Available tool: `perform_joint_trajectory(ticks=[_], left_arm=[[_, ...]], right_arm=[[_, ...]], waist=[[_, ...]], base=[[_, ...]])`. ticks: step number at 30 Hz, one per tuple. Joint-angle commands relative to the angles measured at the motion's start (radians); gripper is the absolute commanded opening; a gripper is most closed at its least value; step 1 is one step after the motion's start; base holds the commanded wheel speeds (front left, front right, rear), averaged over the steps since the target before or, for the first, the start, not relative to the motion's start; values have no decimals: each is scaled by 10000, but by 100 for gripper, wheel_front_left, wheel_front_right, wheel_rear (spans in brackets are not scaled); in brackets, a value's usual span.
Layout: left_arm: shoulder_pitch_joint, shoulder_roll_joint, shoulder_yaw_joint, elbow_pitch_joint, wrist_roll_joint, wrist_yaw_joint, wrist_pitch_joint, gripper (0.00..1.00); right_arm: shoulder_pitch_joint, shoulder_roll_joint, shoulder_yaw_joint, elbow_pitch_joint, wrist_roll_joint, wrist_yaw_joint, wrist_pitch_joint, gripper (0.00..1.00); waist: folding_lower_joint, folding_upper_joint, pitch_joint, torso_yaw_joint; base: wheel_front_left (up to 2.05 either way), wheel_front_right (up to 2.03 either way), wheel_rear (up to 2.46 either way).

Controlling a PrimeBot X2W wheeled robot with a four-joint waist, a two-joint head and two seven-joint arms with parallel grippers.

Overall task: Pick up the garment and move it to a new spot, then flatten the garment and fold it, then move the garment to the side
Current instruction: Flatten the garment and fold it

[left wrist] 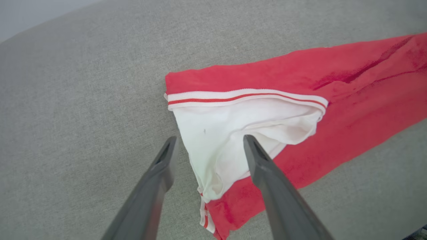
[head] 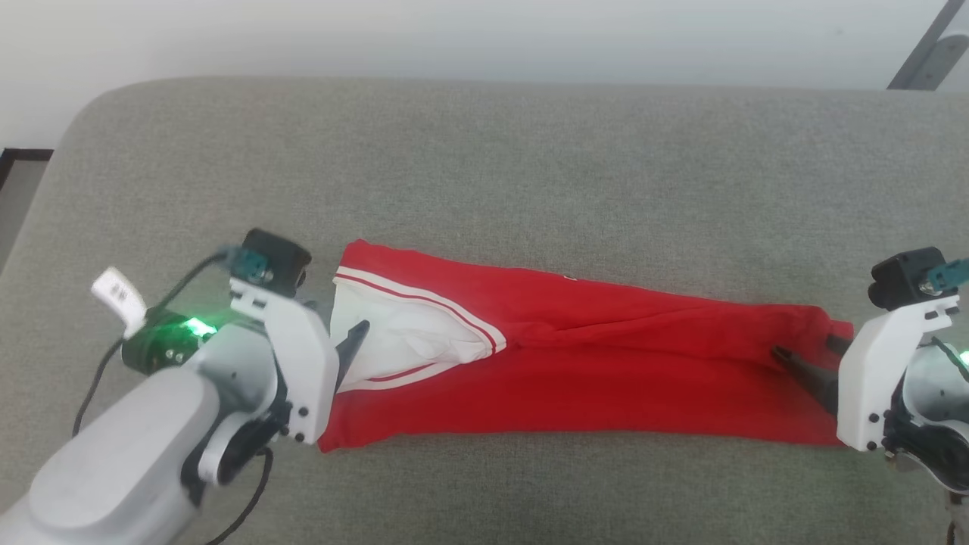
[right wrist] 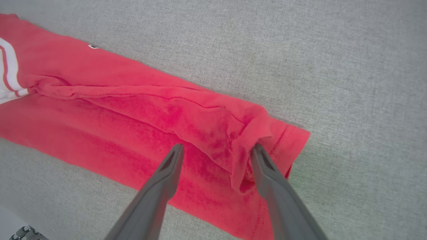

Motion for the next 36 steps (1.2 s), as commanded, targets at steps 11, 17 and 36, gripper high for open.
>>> perform_joint_trajectory(ticks=[11,17,36], left_arm=[[2053,283,1050,-478,424,375,-4002,100],[3063,250,1688,-568,401,782,-5762,100],[4205,-1028,2927,480,215,335,-7857,100]], right_arm=[[577,137,-1336,-200,-230,-6,38,100],[791,363,-2161,22,-237,-6,369,100],[8,712,-1425,2696,437,-1,1218,0]], waist=[[0,-1,-227,220],[0,-1,-135,505],[0,-1,282,1388]], base=[[0,0,0],[0,0,0],[0,0,0]])
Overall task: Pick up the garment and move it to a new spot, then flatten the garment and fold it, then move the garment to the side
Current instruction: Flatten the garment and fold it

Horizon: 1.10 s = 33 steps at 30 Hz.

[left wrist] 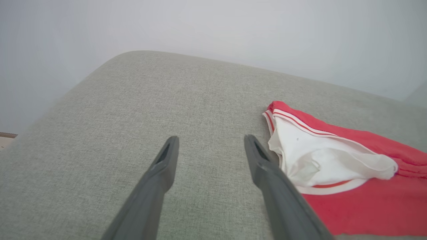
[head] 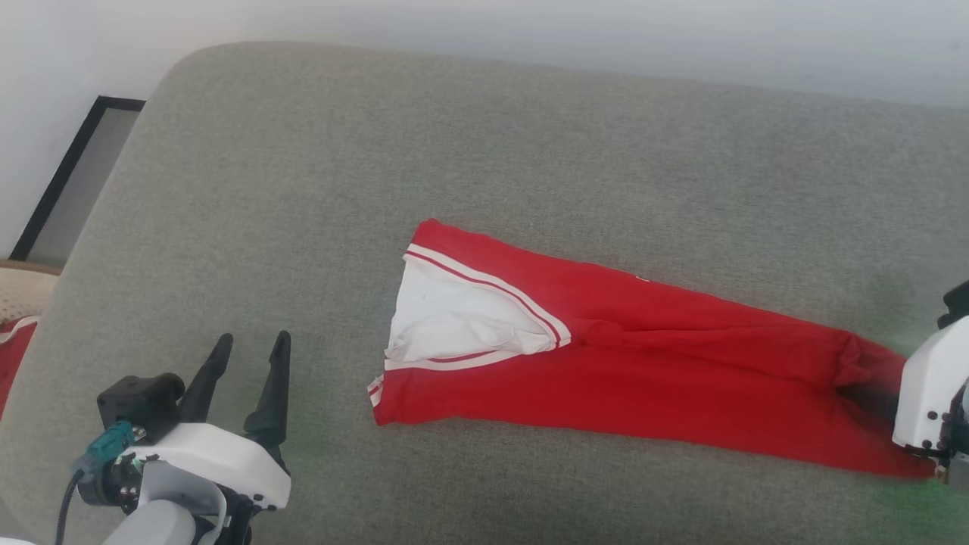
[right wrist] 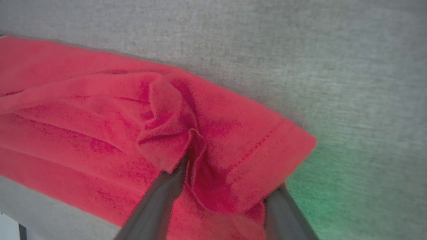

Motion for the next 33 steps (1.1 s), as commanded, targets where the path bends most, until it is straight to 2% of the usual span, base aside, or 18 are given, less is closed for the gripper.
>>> perform_joint_trajectory(ticks=[1,13,20,27,33], left_arm=[[-3,-95,115,82,144,-96,-59,100],[274,-834,1245,189,817,-709,-76,100],[288,-1040,1606,157,1089,-904,-76,100],[205,-1187,1815,236,1303,-1101,-77,100],[108,-1309,1947,341,1428,-1260,-79,100]], right_arm=[[91,342,365,287,249,6,56,0],[-501,-439,86,90,1286,0,-99,0],[-597,-1180,-798,319,1150,-3,-397,0],[-1026,-1907,-1777,1331,600,-3,-698,0],[-1391,-1959,-1776,1722,527,-3,-785,0]], waist=[[0,-1,32,58],[0,-1,149,-15],[0,-1,311,-216],[0,-1,436,-381],[0,-1,448,-497]], base=[[0,0,0],[0,0,0],[0,0,0],[0,0,0],[0,0,0]])
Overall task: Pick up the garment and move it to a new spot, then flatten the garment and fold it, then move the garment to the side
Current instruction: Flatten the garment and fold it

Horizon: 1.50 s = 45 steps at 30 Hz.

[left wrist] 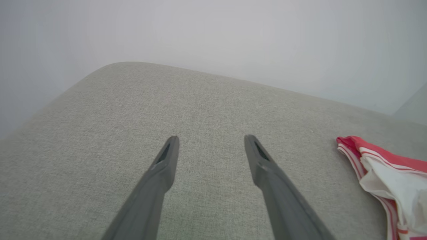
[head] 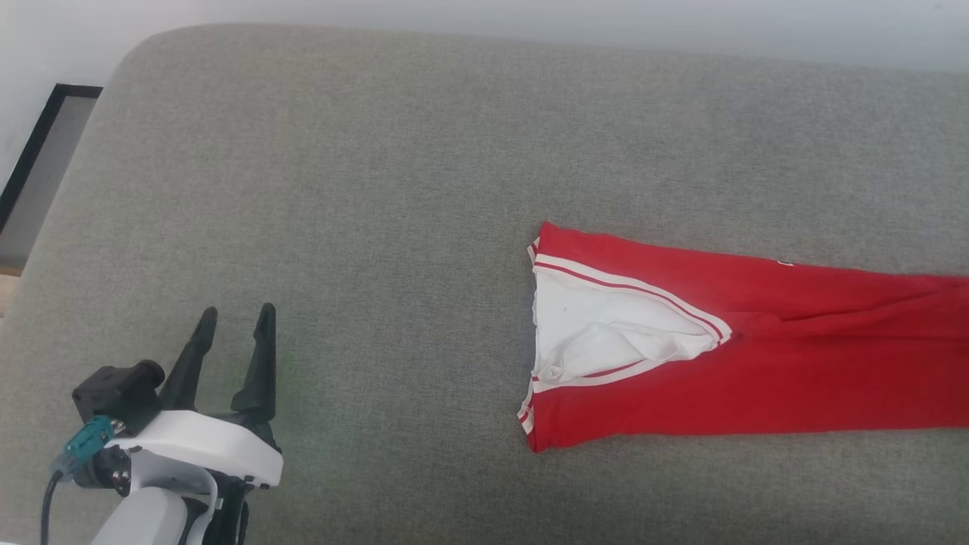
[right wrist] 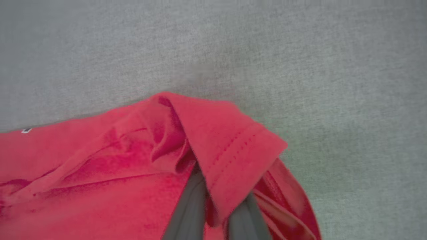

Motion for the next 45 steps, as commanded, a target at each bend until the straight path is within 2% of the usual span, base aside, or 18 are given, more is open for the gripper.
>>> perform_joint_trajectory(ticks=[1,7,12,16,21,30,31,32,39,45], left_arm=[[-78,-28,58,16,149,-29,-44,100],[50,-82,179,41,173,-118,-45,100],[33,-40,130,46,161,-172,-29,100],[-63,-19,38,80,138,-248,55,100],[-257,-125,-156,156,160,-368,126,100],[-618,-369,-480,503,160,-586,170,100],[-654,-390,-496,544,161,-608,166,100],[-666,-405,-511,588,156,-621,159,100],[-601,-446,-370,783,-34,-726,103,100],[-449,-404,-39,791,-145,-683,26,100]], right_arm=[[-33,92,82,-122,114,-4,7,0],[422,622,792,-1830,1055,-4,333,0],[912,1183,1701,-3521,1288,-4,482,0],[915,1686,2543,-4260,1292,-3,541,0],[588,2147,3475,-4344,1216,-3,461,0],[-35,2629,4718,-3449,887,-3,-47,0],[-99,2672,4798,-3336,847,-3,-151,26],[-161,2720,4863,-3189,840,-3,-237,100],[-425,2779,5189,-2886,1043,-3,-525,100],[-495,2501,5205,-3506,1309,-3,-814,100]], waist=[[0,-1,-20,-21],[0,-1,-150,-118],[0,-1,-273,-39],[0,-1,-369,170],[0,-1,-478,616],[0,-1,-581,1301],[0,-1,-591,1335],[0,-1,-604,1358],[0,-1,-715,1245],[0,-1,-811,817]], base=[[0,0,0],[0,0,0],[0,0,0],[0,0,0],[0,0,0],[0,0,0],[0,0,0],[0,0,0],[0,0,0],[0,0,0]])
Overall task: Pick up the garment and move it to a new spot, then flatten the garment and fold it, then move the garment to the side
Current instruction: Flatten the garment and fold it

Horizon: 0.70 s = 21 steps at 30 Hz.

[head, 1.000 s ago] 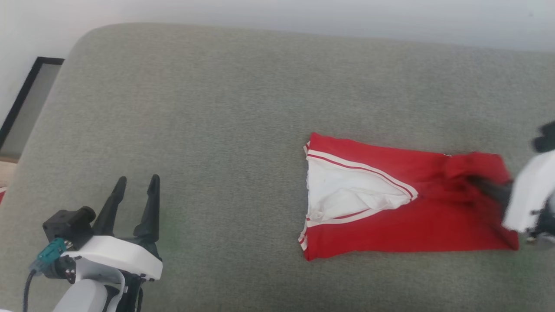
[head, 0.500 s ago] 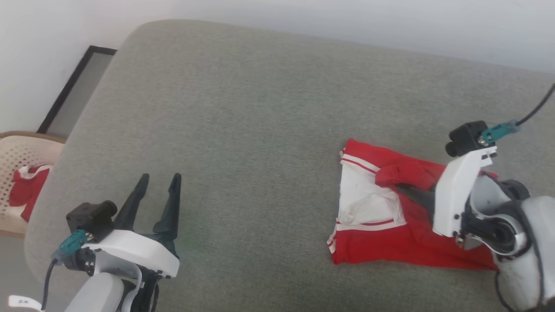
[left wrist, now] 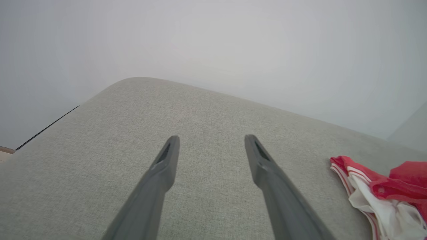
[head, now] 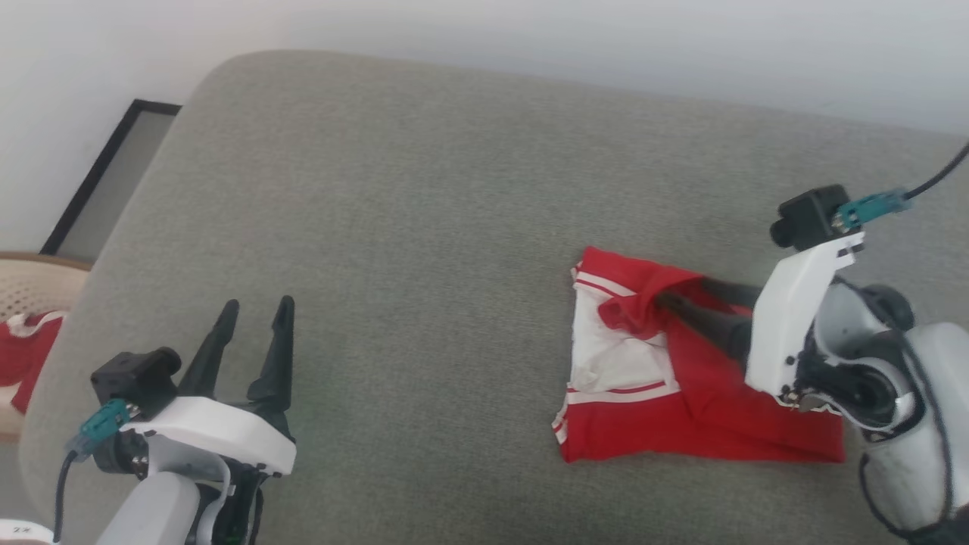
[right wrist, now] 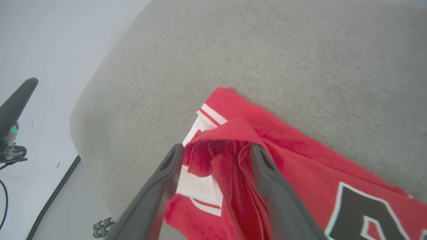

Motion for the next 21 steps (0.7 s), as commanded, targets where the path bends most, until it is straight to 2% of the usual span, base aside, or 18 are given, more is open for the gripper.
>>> perform_joint_trajectory(ticks=[1,10,21], left_arm=[[114,40,60,-18,-34,-11,-65,100],[407,247,508,-175,265,13,-119,100],[1062,309,1255,-463,769,80,-127,100]], right_arm=[[-35,-91,-78,-140,76,-1,-100,100],[326,-659,-817,-1038,2,-1,-817,100],[1326,-1222,-1831,-998,-158,-1,-2979,100]], waist=[[0,-1,-52,-168],[0,-1,-268,-965],[0,-1,-595,-1951]], base=[[0,0,0],[0,0,0],[0,0,0]])
